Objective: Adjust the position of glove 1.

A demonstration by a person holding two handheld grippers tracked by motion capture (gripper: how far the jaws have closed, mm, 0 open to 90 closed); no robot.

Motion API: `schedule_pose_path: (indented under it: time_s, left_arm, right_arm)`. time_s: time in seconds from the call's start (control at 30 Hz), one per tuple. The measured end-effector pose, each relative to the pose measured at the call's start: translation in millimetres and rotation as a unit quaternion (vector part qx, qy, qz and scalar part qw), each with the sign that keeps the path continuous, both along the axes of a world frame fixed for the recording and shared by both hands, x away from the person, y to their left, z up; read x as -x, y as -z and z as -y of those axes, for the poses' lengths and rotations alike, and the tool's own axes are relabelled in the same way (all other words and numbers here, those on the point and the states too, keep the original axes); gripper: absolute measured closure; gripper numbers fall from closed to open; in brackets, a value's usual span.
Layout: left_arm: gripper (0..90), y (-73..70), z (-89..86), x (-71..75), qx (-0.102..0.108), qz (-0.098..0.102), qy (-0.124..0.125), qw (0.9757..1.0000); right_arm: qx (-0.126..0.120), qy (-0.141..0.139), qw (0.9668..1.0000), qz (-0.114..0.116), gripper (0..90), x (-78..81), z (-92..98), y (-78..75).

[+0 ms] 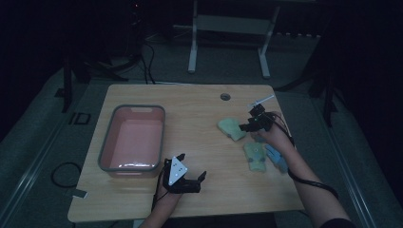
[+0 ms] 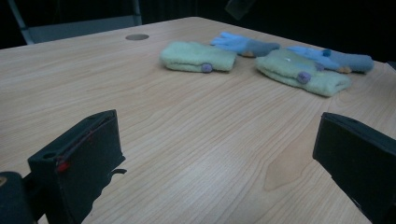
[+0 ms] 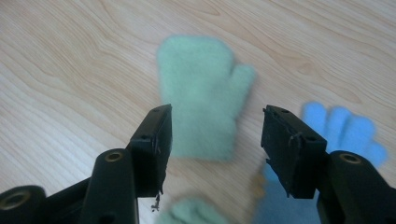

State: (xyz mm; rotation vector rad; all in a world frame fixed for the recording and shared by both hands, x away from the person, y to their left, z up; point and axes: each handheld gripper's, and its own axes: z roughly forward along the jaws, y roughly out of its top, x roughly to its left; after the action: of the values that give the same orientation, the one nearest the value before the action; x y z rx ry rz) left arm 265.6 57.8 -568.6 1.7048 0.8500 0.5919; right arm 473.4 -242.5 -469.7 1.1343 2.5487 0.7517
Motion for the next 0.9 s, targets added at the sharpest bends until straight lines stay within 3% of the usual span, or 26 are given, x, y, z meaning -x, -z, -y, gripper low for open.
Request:
schedule_pose_path:
  time_s: [0.6, 0.73, 0.9]
  left_arm:
    - [1.5, 0.0, -0.4, -0.1, 0.000, 0.000, 0.002, 1.0000]
    - [1.5, 0.0, -0.4, -0.1, 0.000, 0.000, 0.002, 1.0000]
    - [1.5, 0.0, -0.4, -0.1, 0.000, 0.000, 0.002, 1.0000]
  right_arm:
    - [0.004, -0.028, 0.9995, -0.017, 47.9, -24.9, -26.7, 28.0]
    - [0.030, -0.033, 0.9989, -0.014, 49.1, -32.7, -35.2, 38.9]
    - [0.037, -0.035, 0.9985, -0.022, 48.6, -40.3, -37.9, 50.8]
